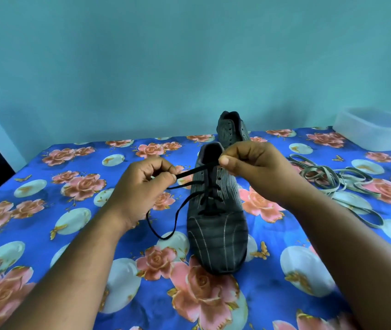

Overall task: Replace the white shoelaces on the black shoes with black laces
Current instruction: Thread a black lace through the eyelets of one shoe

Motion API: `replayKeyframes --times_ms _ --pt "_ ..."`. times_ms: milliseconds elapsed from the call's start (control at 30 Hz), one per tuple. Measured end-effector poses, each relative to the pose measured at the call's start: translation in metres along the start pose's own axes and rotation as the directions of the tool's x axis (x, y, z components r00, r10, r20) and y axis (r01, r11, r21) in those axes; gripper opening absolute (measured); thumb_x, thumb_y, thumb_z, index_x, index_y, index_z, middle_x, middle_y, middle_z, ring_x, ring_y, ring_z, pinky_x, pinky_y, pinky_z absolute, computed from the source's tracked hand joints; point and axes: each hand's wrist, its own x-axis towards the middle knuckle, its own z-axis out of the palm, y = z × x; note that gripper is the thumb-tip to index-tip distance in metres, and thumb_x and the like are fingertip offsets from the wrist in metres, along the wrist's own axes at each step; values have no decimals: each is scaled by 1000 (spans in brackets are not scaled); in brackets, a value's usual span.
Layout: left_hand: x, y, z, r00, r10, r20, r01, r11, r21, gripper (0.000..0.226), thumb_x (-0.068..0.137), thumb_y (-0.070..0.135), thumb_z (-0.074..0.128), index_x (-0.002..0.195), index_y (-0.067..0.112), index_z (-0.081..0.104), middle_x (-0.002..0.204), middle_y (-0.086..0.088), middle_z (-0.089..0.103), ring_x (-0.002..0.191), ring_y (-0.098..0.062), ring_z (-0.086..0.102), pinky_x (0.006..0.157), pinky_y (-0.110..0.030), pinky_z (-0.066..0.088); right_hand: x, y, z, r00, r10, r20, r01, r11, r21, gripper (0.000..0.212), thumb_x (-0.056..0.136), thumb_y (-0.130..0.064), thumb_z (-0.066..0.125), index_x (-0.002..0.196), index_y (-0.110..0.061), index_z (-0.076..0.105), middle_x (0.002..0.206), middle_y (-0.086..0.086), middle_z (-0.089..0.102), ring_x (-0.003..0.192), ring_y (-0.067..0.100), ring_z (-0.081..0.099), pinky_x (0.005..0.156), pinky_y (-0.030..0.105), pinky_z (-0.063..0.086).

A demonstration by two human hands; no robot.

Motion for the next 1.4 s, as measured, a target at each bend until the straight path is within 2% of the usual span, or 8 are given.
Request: replayKeyframes --times_ms 200,433,533,667,833,967,1200,1400 --pt "-6 0 22 959 279 50 -282 957 72 49 92 53 60 137 32 59 120 14 64 107 -14 60 89 -14 45 -3 -7 8 998 -2 -56 2 1000 -5 15 78 -28 83 80 -15 77 69 -8 72 64 4 60 61 22 49" --pt "-3 1 34 926 369 -75 -352 919 178 12 90 39 71 100 44 72 91 29 70 86 -16 60 77 -23 49 -2 0 7 999 15 51 -12 998 -58 8 90 -18 76 96 -16 80 88 1 77 88 24 72 88 48 56" --pt "0 -3 32 924 369 -98 -342 914 220 11 88 41 69 96 48 70 89 32 67 86 -11 59 70 -31 52 -2 2 3 997 17 71 -13 998 -61 17 94 -10 70 106 -19 78 93 -1 79 97 19 74 96 42 56" --pt "1 -7 35 921 384 -69 -357 899 253 20 85 50 73 104 43 75 93 22 72 91 -7 60 81 -25 47 -3 3 8 999 -3 52 5 1000 -25 16 92 -4 72 105 -14 74 90 -3 78 89 14 75 87 30 58" --pt "4 -7 47 883 463 -83 -423 860 286 12 87 37 75 99 35 78 92 15 74 93 -17 66 84 -16 44 -1 3 8 999 -44 3 44 997 -69 11 85 -12 80 93 -12 72 82 4 76 81 28 71 81 41 58" --pt "5 -10 49 893 435 -115 -383 869 312 9 87 41 72 95 39 77 91 17 72 94 -17 64 87 -35 47 -2 5 2 997 -8 78 12 999 -44 13 90 -6 74 100 -15 72 88 -4 78 85 8 73 81 18 53" --pt "10 -10 58 898 403 -175 -327 878 349 21 85 51 65 92 36 78 94 18 66 102 -15 57 88 -47 47 0 12 2 999 -26 -31 22 992 -127 12 89 -14 78 99 -14 70 74 -5 73 68 1 64 68 15 46" --pt "13 -16 66 916 363 -172 -252 853 457 24 87 54 59 93 37 76 114 16 57 115 -12 48 94 -40 35 6 31 -6 999 -53 9 51 860 -508 28 103 -30 57 129 -31 67 99 -2 62 89 10 58 78 27 48"
